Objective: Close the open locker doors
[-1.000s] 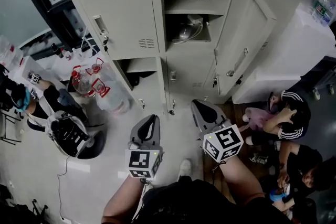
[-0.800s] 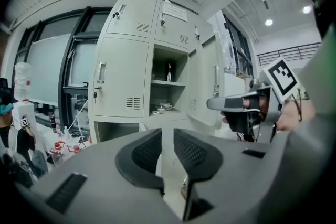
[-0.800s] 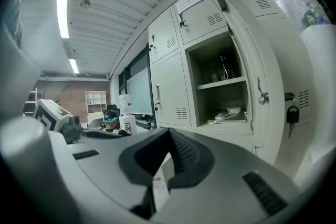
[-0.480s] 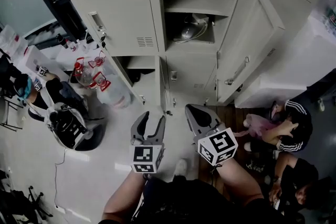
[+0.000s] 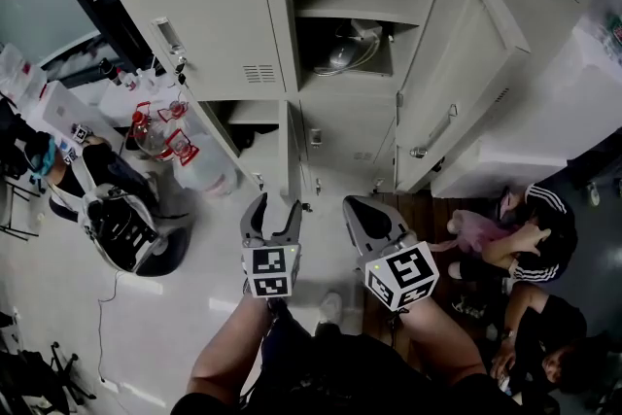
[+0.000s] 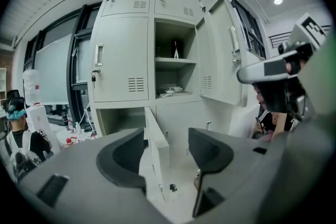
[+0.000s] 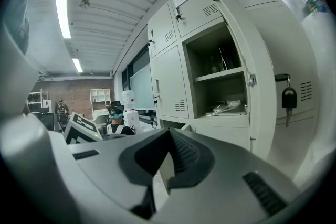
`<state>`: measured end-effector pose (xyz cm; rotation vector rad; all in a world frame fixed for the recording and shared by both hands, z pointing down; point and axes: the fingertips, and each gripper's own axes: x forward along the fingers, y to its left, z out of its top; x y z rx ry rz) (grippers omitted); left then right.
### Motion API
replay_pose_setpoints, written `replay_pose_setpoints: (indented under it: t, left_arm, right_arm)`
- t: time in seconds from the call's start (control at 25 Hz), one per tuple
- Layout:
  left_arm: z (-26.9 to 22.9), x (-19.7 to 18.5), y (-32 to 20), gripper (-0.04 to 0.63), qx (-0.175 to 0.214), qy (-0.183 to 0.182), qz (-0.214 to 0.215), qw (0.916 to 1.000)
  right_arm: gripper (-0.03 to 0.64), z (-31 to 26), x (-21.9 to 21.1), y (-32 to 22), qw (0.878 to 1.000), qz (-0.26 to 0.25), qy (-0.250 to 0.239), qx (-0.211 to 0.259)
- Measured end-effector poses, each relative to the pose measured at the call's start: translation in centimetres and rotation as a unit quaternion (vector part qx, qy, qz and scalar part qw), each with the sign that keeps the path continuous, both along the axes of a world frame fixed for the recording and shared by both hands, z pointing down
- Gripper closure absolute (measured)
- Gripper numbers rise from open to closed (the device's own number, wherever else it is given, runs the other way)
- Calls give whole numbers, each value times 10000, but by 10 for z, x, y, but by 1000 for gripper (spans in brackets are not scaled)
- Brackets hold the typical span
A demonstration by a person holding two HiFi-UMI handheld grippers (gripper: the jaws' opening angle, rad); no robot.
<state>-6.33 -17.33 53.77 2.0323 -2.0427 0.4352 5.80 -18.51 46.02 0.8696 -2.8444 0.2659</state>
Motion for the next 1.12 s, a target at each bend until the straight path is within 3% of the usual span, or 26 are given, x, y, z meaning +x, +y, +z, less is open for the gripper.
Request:
replay_pose_setpoints:
  t: [0.32, 0.8, 1.12]
  left_arm:
    - [32, -8, -19, 348, -239, 43, 91, 9997]
    - [51, -28, -39, 351, -265, 184, 158, 9994]
    - [63, -54, -33, 474, -383, 192, -94, 9990]
  right_arm:
    - [617, 20, 1, -4, 9996, 185, 154, -141]
    - [615, 46, -24, -20, 9985, 224, 350, -342]
    - [616, 60, -48, -28, 9978, 215, 382, -495]
